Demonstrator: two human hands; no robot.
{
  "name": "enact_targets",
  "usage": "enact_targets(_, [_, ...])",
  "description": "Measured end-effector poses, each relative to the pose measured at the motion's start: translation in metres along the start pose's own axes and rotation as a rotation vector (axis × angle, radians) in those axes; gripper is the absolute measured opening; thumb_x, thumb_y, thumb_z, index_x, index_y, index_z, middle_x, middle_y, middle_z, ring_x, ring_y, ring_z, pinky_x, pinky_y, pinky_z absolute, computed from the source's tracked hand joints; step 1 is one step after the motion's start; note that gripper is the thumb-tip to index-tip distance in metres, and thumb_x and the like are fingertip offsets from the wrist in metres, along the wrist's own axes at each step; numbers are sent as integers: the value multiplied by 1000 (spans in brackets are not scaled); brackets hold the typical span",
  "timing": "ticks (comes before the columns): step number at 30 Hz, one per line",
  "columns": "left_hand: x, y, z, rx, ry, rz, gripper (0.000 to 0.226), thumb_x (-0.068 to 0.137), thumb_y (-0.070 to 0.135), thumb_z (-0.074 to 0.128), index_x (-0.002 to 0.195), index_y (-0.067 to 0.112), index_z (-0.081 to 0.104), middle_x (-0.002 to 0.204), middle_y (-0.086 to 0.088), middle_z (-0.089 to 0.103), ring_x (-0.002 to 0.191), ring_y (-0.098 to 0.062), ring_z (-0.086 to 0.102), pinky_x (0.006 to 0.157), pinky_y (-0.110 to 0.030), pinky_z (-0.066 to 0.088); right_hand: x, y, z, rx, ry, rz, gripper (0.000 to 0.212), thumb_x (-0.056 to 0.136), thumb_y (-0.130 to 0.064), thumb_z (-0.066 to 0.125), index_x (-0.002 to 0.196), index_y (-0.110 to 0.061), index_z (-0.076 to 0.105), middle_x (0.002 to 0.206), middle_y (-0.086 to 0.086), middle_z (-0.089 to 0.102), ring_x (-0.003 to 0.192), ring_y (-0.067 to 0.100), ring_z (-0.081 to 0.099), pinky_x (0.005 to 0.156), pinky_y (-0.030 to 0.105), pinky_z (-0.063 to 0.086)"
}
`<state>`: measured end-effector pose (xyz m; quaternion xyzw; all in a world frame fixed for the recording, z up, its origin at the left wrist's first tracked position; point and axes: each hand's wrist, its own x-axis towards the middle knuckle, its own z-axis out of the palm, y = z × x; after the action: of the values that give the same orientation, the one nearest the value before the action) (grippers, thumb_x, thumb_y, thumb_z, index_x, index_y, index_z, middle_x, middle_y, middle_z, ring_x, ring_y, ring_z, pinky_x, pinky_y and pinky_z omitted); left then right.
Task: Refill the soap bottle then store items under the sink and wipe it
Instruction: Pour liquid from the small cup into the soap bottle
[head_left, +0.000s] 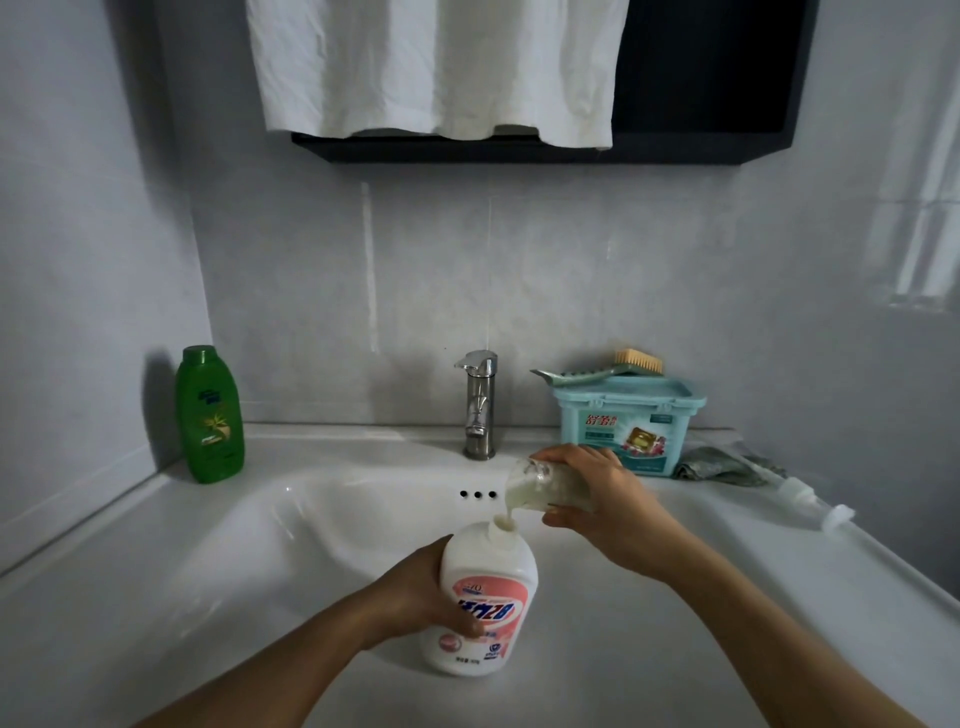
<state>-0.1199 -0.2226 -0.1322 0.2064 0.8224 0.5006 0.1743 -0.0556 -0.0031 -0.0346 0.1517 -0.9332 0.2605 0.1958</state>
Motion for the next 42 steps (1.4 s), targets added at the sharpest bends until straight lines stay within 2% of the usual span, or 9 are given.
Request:
enact_targets(6, [1, 0, 0, 14, -2, 2, 76, 53, 11, 89, 121, 26, 57, 107, 5, 73, 102, -13, 68, 95, -41, 53, 0, -1, -1, 3, -1, 4, 53, 80, -23, 71, 126, -30, 45, 95, -32, 30, 102, 3, 35, 84, 13, 29])
enact_targets(15, [-1, 1, 0, 7, -5, -3, 73, 57, 6, 88, 121, 26, 57, 106, 4, 73, 102, -14, 68, 95, -41, 53, 1, 0, 1, -2, 1, 1, 53, 80, -24, 71, 126, -30, 45, 100, -30, 31, 102, 1, 34, 81, 10, 28])
enact_targets(29, [-1, 3, 0, 7, 4, -9, 71, 57, 2, 86, 118, 25, 58, 104, 4, 74, 99, -12, 69, 91, -36, 55, -1, 0, 0, -22, 4, -8, 53, 80, -23, 71, 126, -29, 45, 108, -22, 35, 104, 4, 35, 85, 13, 29])
enact_targets(37, [-2, 4, 1, 4, 8, -3, 71, 59, 0, 85, 119, 24, 58, 104, 4, 74, 99, -11, 69, 89, -32, 55, -1, -2, -1, -29, -4, 5, 53, 81, -23, 71, 126, -29, 44, 108, -21, 35, 105, 4, 35, 88, 14, 30])
enact_targets(42, [-2, 4, 0, 18, 12, -7, 72, 58, 3, 86, 120, 25, 57, 105, 5, 74, 100, -10, 68, 91, -34, 55, -2, -2, -1, -26, -9, 4, 52, 81, -23, 70, 126, -30, 44, 107, -23, 33, 104, 3, 36, 87, 14, 30])
